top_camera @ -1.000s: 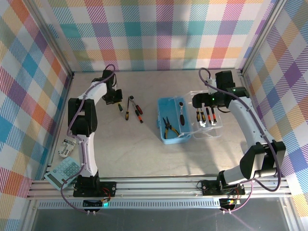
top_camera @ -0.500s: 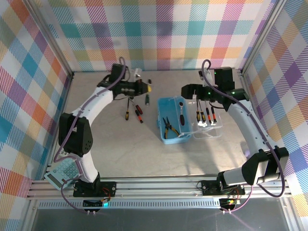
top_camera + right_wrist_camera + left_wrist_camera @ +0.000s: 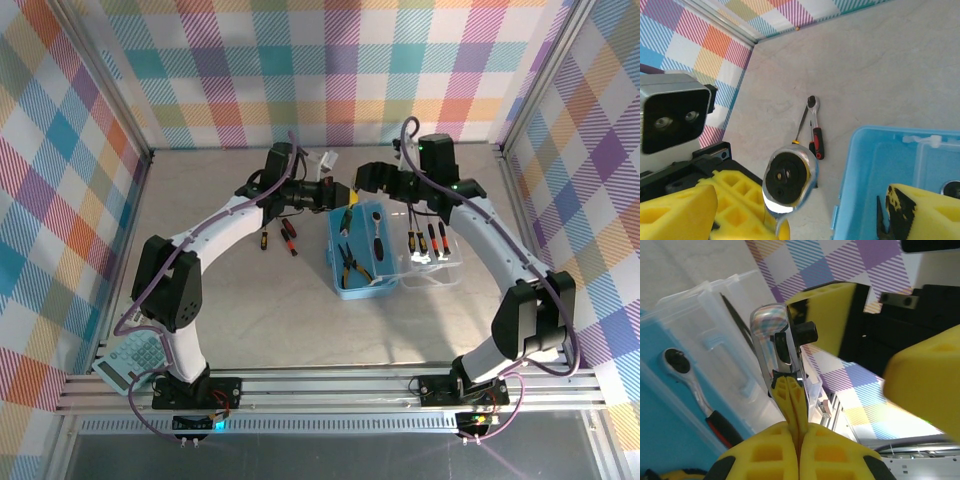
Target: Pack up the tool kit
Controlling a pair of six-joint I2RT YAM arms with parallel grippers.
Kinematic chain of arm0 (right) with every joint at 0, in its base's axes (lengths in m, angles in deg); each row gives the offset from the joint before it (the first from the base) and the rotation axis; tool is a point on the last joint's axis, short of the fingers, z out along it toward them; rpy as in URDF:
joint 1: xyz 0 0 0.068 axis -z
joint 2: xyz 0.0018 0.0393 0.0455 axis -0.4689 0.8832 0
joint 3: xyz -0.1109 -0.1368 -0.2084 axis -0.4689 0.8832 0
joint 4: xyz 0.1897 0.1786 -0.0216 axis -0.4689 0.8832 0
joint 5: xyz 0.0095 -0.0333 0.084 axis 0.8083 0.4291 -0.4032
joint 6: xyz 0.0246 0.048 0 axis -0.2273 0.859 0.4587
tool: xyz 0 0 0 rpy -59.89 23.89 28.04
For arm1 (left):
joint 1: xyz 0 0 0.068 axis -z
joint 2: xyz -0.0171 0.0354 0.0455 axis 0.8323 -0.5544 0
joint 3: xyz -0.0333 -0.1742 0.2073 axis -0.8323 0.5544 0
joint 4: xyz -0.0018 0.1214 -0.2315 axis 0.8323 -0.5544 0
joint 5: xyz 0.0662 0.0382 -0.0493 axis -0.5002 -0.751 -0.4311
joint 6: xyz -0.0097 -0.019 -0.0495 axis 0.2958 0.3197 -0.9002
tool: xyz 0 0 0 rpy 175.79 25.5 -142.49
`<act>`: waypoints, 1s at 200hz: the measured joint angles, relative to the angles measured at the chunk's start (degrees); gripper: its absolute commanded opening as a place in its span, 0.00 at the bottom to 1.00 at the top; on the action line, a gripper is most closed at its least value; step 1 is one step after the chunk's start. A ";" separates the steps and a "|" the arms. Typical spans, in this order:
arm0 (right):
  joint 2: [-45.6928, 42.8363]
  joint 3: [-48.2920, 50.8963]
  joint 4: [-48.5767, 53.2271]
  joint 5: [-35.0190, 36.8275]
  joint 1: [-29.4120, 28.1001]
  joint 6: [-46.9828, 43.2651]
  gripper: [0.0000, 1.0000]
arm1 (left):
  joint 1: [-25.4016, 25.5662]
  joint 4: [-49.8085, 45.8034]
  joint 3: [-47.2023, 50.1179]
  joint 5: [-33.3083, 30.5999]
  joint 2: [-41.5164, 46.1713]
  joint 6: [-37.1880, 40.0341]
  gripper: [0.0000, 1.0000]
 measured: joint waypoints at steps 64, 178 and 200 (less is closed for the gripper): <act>1.77 0.17 -4.22 1.07 -1.36 3.82 0.61 | 1.92 3.39 0.35 1.70 0.00 -1.68 0.00; 1.79 1.40 -5.16 2.86 -1.07 5.05 0.00 | 1.40 2.49 1.03 0.74 0.57 0.24 0.71; 1.53 1.38 -1.66 4.13 0.48 1.60 0.00 | -0.55 -1.60 1.03 -1.03 1.92 1.60 0.89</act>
